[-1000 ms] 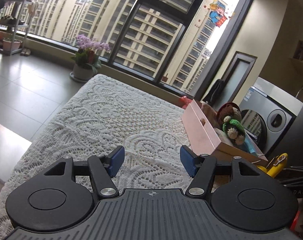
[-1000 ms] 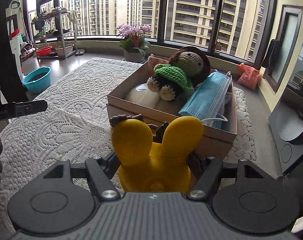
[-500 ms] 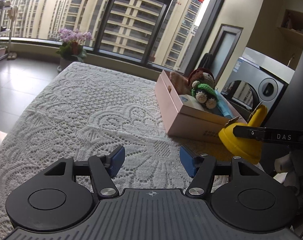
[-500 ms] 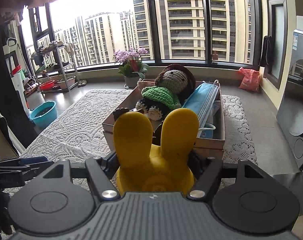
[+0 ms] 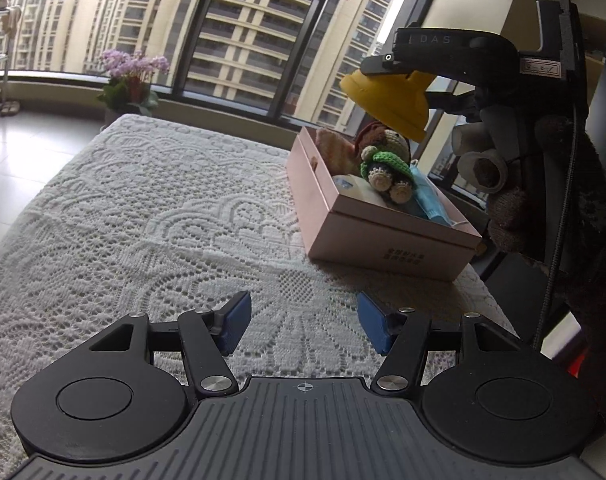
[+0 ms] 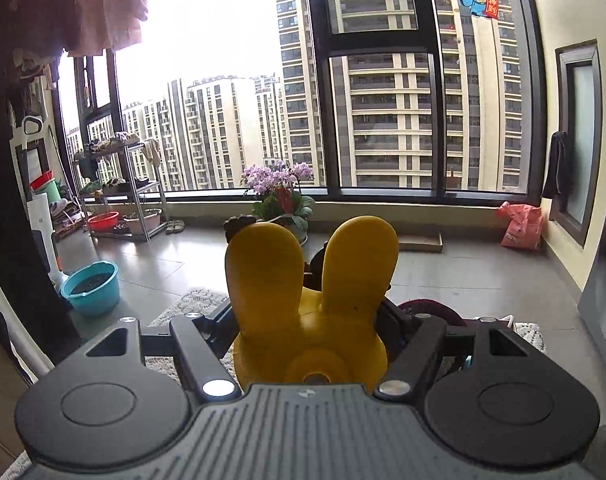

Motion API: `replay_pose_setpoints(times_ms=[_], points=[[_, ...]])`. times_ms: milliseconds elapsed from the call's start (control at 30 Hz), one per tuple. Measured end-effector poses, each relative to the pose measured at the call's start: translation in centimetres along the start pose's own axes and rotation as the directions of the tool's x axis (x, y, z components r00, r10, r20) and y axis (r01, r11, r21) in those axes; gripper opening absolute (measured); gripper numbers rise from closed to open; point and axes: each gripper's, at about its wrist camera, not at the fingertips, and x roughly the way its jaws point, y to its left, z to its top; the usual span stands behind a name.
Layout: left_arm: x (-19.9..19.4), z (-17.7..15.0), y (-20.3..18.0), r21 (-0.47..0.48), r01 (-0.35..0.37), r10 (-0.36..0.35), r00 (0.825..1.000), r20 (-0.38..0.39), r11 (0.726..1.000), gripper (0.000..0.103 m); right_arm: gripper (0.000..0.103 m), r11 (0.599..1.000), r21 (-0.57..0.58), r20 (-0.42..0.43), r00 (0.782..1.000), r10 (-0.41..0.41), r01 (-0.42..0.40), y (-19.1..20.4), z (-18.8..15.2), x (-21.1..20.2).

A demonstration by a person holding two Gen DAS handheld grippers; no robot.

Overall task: Organize soft objects
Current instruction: 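Carry the bunny toy into the box and release it with the right tool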

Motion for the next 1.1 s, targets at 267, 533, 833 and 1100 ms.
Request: replay_pose_setpoints(times_ms=[267, 533, 833, 1100], points=[[-1.1, -0.4, 2.0, -0.038, 0.001, 0.0, 1.0, 0.011, 0.999, 0.064, 0.07, 0.929, -0.299, -0.025, 0.972, -0.234, 0.216, 3.1, -3.8, 2.8], [-0.8, -0.9, 1.8, -0.042, 0.011, -0.011, 1.0, -0.004, 0.999, 0.064, 0.082, 0.949, -0.299, -0.027, 0.993, -0.112, 0.099, 2.8, -4.0, 0.7], [-0.5, -1.0, 1.6, -0.03, -0.007, 0.007, 1.0, -0.017, 1.0, 0.064, 0.084, 0.924, -0.375, 0.041, 0.997, -0.063, 0.074, 4.1, -5.1, -2.9], [-0.4, -1.1, 1.2, -0.009, -0.016, 0.016, 0.999, -0.031, 1.0, 0.064, 0.086, 0.982, -0.177, 0.01, 0.998, -0.066, 0.066, 1.0, -7.7, -9.1]])
